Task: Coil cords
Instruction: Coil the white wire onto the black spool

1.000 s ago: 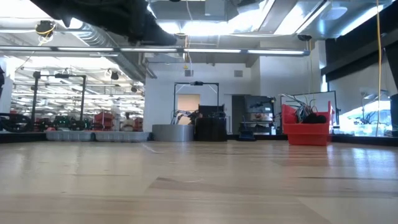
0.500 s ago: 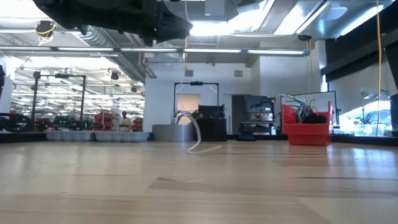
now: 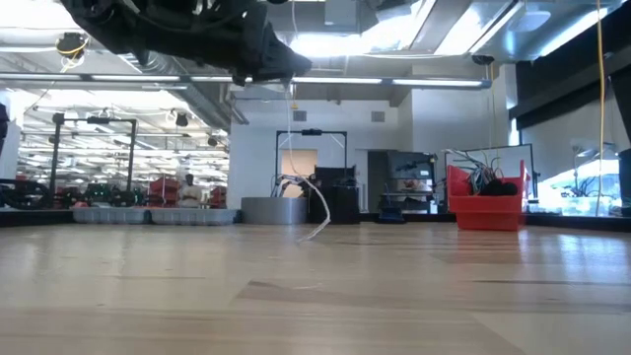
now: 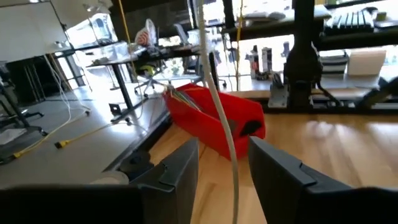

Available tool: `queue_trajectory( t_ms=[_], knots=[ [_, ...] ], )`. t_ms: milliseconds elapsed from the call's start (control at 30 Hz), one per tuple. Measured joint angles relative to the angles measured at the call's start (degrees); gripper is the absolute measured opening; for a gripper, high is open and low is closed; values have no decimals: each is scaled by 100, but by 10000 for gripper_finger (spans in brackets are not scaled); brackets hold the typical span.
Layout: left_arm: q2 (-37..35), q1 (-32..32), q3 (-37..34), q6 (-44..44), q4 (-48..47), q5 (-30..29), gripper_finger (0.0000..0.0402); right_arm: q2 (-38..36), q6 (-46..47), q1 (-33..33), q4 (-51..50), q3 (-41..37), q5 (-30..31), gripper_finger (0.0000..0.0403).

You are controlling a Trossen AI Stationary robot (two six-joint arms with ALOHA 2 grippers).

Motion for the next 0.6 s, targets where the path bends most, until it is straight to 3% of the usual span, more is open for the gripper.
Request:
queue_trajectory(
  t_ms=[133,333,600],
  knots=[
    [79,9,-2,167,-106,15,100,1,-2,0,17,0,0,5],
    [50,35,-4,451,-150,0,10,1,-8,0,16,-2,-58,5],
    [-341,35,-7,1098,-1243,-1056,2,-70,-153,218,-43,-4,-131,5]
  ],
)
